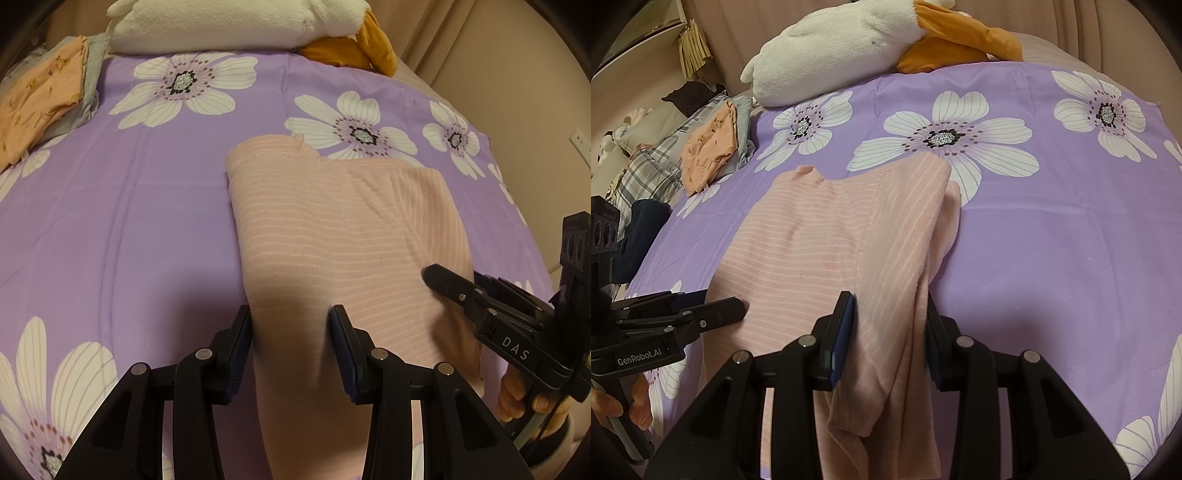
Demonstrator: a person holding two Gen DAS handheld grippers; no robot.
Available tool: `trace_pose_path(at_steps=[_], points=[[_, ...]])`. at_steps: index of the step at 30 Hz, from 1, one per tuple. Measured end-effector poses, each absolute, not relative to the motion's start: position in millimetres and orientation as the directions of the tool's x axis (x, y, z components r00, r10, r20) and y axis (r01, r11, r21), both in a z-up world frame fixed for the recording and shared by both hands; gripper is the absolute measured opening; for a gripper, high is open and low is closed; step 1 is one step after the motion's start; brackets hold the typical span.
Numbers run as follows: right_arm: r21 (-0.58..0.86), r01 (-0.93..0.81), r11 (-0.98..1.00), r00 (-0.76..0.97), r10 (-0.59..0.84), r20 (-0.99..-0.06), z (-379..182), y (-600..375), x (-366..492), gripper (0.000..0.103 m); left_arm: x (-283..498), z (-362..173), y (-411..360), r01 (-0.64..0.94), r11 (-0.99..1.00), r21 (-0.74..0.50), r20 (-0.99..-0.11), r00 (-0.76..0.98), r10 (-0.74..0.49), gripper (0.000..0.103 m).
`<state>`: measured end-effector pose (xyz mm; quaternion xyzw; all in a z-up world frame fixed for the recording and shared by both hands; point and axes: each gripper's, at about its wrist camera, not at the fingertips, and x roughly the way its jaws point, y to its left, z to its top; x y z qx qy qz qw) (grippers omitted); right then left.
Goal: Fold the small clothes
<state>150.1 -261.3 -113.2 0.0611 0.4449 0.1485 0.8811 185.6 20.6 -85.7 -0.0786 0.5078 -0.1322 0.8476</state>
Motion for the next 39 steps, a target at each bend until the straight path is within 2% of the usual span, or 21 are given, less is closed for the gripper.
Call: trace_pose_path(at_steps=[39], points=[[0.240, -0.207, 0.948, 0.559, 0.316, -0.767, -112.4, -265.3, 149.9, 0.037, 180.5, -86.0, 21.3, 0.144, 0.956, -0.256, -0.842, 0.452, -0.294, 0.041]])
